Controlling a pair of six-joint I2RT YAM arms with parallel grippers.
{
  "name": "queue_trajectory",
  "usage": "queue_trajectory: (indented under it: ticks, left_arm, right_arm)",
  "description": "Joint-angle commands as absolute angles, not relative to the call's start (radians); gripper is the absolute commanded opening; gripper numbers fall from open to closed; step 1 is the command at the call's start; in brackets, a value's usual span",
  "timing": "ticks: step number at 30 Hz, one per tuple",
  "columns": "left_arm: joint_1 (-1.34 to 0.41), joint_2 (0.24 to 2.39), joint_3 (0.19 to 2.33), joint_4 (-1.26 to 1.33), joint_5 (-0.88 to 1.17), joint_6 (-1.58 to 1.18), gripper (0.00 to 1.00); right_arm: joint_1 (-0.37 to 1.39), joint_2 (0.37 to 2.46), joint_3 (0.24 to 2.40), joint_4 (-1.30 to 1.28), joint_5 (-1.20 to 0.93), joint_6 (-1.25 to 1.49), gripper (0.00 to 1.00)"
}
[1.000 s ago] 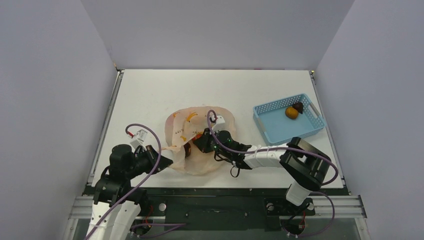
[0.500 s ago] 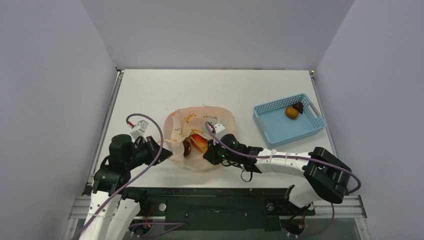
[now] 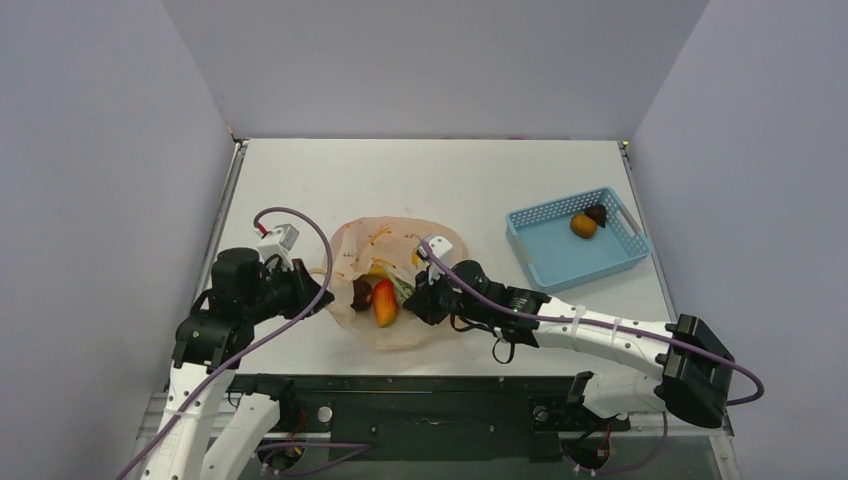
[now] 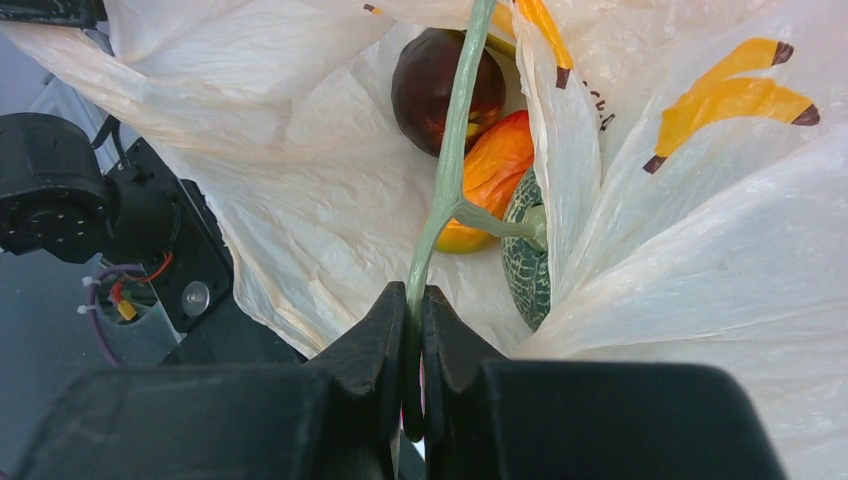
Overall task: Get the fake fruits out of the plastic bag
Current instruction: Take out the fake fruit from the plastic bag.
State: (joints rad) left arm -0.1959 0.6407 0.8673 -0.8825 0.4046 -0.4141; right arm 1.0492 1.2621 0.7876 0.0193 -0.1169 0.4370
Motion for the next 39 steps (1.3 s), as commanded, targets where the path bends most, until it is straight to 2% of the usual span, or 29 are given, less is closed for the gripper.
queue_trajectory:
  ticks: [1, 21, 31, 39]
  left_arm:
    - [-0.2, 0.651, 0.921, -0.899, 0.379, -0.338, 0.0]
    - [-0.2, 0.587, 0.851, -0.822, 0.312, -0.364, 0.0]
    - [-0.199, 0.605, 0.846, -0.823, 0.313, -0.364, 0.0]
    - [-0.203, 0.57, 0.843, -0.823, 0.293, -0.371, 0.0]
  right_arm:
    - [1.069, 1.23, 0.836, 0.013, -0.09, 0.423, 0.0]
    - [1.084, 1.147, 1.036, -0.151, -0.13, 0.357, 0.0]
    - [1.066, 1.202, 1.214, -0.026, -0.2, 0.48, 0.0]
    - [0.988, 1.162, 1.26, -0.062, -0.013, 0.55, 0.0]
